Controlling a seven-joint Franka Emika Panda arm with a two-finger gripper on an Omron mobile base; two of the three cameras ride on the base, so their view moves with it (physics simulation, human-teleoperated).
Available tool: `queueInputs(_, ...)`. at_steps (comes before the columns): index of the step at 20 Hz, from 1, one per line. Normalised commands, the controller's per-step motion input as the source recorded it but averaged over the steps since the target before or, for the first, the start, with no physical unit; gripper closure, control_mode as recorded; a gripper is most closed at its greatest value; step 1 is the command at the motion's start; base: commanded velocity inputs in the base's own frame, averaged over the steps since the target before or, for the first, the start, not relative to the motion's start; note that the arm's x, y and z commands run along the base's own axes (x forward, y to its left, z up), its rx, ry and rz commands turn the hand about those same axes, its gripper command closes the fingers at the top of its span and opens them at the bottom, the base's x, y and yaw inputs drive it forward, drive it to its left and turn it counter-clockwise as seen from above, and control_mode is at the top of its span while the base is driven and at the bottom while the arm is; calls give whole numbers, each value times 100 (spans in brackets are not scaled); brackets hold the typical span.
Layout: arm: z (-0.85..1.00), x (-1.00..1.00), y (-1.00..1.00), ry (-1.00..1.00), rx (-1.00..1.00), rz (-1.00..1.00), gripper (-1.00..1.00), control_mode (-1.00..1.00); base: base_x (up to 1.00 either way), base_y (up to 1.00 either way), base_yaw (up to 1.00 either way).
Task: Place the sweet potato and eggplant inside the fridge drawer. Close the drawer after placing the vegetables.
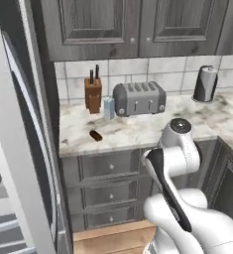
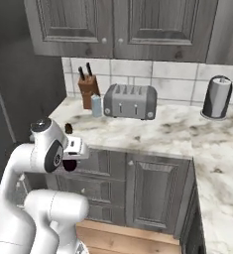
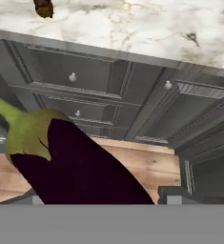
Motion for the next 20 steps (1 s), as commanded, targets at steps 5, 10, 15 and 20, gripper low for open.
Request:
queueInputs(5, 0, 0, 0, 0, 0, 0, 100, 100, -100, 99, 8)
queueInputs(10, 0, 0, 0, 0, 0, 0, 100, 100, -100, 98, 10)
queueInputs(15, 0, 0, 0, 0, 0, 0, 100, 100, -89, 93, 8)
queueInputs(20, 0, 0, 0, 0, 0, 0, 100, 100, 24, 100, 2)
